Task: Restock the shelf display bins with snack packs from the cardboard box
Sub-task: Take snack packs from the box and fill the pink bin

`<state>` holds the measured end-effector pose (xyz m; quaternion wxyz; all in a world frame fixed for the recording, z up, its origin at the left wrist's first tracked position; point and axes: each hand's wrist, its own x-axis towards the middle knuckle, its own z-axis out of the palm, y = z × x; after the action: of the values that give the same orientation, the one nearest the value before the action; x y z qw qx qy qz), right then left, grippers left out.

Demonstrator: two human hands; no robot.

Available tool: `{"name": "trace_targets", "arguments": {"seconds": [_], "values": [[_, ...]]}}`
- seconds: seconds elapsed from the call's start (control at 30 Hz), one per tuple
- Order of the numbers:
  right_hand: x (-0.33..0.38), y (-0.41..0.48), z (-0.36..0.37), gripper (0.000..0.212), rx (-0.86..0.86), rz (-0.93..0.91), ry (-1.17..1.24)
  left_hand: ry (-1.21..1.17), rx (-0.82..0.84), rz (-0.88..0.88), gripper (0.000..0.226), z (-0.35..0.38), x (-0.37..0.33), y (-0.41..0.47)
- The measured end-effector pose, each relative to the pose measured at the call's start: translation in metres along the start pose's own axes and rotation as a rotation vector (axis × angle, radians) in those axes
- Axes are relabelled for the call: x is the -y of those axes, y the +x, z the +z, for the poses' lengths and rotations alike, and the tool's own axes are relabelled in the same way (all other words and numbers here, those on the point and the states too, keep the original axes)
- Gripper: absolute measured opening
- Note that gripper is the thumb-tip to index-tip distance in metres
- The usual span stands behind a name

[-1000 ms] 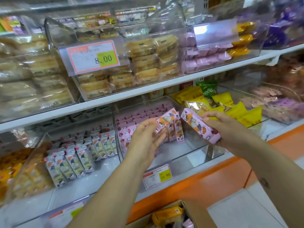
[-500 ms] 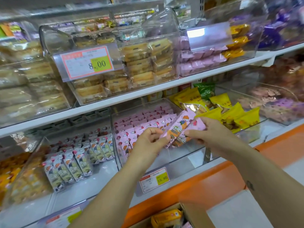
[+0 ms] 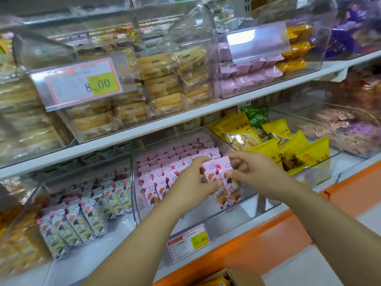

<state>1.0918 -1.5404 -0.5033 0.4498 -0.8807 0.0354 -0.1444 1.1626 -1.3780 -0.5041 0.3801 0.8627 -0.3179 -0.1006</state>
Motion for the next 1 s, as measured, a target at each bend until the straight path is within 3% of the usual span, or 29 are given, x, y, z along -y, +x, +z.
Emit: {"name": "trace_targets", "arguments": {"seconds": [0.1,0.27,0.43,0.53,0.83,1.0], "values": [[-0.007,0.008,0.003,0.025,-0.139,0.040,-0.122,0.049,0.022,0.018,0.039,0.007,-0.005,0.011],[-0.010,0.012,0.001,0.021,-0.181,-0.023,-0.285,0.074,0.017,0.013,0.013,0.013,-0.001,0.028],[-0.016,0.004,-0.018,0.023,-0.337,-0.043,-0.292,0.328,0.031,-0.090,0.058,0.011,0.005,0.057],[-0.024,0.000,-0.017,0.020,-0.266,-0.011,-0.279,0.456,0.073,-0.086,0.054,0.020,0.005,0.072],[-0.030,0.002,-0.013,0.031,-0.240,0.008,-0.303,0.587,-0.102,0.000,0.066,0.036,0.020,0.070],[-0.025,-0.009,-0.003,0.035,-0.351,-0.093,-0.534,0.641,-0.123,0.025,0.067,0.031,0.019,0.062]]}}
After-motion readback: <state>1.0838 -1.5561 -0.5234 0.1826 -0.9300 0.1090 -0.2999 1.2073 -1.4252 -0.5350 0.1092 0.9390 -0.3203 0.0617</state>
